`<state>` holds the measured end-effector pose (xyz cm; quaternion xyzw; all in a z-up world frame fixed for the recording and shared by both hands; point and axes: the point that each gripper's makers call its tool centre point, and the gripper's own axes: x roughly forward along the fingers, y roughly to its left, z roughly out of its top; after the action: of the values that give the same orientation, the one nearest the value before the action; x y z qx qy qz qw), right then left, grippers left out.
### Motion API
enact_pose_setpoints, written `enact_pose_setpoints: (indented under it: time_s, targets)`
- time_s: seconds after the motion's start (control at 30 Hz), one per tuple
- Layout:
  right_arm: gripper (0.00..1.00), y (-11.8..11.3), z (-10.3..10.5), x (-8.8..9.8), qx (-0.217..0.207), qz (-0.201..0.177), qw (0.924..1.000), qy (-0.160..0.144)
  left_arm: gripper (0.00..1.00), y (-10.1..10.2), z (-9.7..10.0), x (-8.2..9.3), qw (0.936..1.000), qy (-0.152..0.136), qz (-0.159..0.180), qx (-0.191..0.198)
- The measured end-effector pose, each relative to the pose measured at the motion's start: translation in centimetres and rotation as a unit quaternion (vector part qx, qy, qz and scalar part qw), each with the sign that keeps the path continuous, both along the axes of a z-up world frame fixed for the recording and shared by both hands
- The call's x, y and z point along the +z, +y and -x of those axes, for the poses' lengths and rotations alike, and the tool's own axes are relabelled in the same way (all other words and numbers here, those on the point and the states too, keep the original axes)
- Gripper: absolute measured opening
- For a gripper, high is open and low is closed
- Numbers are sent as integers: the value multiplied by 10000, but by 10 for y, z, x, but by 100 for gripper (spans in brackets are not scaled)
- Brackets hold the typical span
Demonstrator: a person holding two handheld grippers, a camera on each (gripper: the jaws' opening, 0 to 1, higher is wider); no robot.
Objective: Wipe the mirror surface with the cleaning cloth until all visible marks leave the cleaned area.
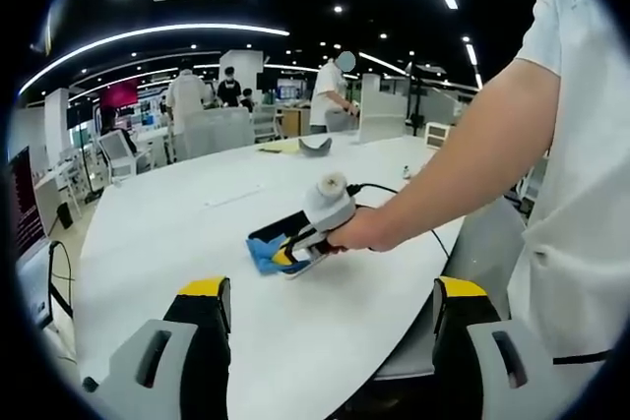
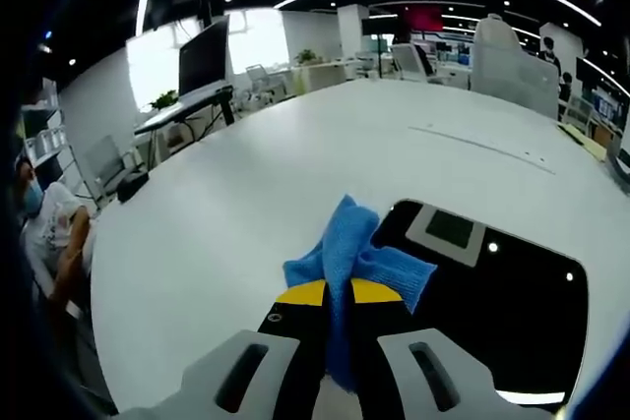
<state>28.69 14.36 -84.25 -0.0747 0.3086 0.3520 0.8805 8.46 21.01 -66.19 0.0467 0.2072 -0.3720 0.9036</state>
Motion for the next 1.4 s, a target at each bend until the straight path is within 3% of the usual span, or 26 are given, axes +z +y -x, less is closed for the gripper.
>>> enact_pose_setpoints:
  time_s: [0.67,1.4]
  targets:
    - [2,-9,10,-1,471,23,9988,-138,84,-10,8,0,9999,29,-125,20]
    - [2,-36,6,0,200,-170,9996,-133,84,-39,8,1,9994,87,-291,-187]
